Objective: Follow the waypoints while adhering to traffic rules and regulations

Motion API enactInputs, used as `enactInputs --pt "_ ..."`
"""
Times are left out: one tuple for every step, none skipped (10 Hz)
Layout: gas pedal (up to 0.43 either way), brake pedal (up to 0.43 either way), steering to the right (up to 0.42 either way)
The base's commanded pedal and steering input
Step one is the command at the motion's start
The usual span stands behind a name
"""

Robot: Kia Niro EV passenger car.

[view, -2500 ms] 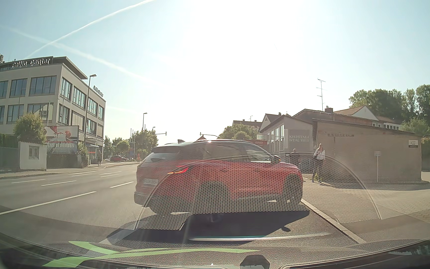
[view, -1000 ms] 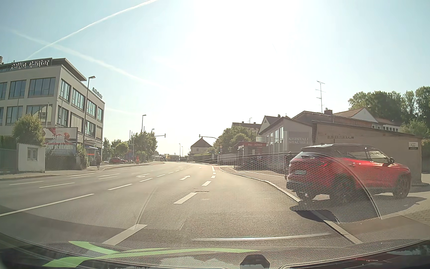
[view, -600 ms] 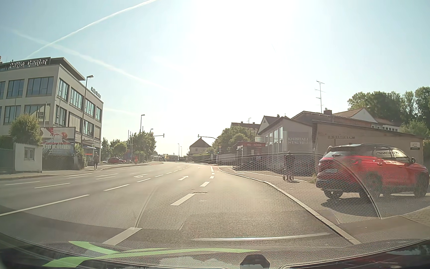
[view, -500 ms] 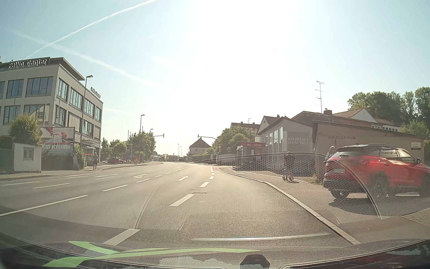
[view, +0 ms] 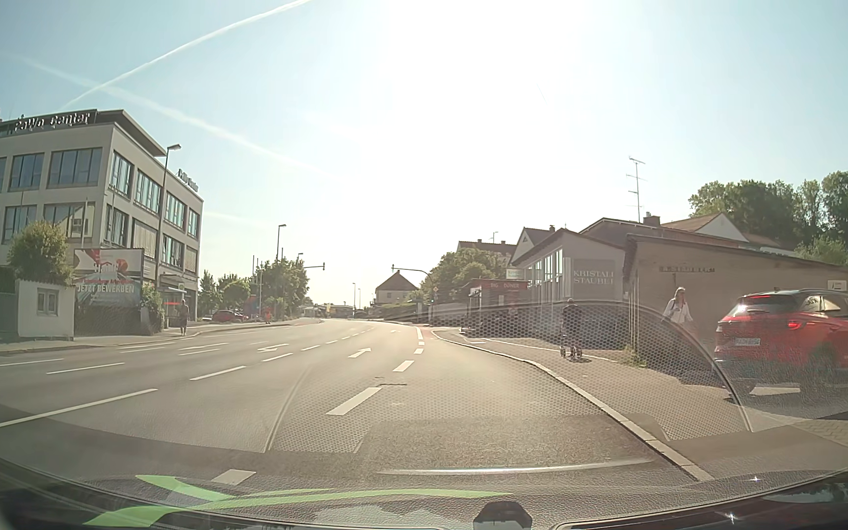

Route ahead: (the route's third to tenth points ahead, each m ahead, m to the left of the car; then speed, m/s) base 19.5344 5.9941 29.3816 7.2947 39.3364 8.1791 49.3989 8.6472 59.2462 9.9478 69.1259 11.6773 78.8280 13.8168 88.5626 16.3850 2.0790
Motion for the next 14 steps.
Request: enactInputs --pt "0.311 0.0 -0.033" --pt "0.311 0.0 -0.041" --pt "0.299 0.0 -0.035" --pt "0.287 0.0 -0.03" --pt "0.287 0.0 -0.03" --pt "0.28 0.0 -0.037" --pt "0.268 0.0 -0.039" --pt "0.24 0.0 -0.035" --pt "0.24 0.0 -0.035" --pt "0.24 0.0 -0.035" --pt "0.24 0.0 -0.035" --pt "0.24 0.0 -0.035" --pt "0.24 0.0 -0.035" --pt "0.24 0.0 -0.033"
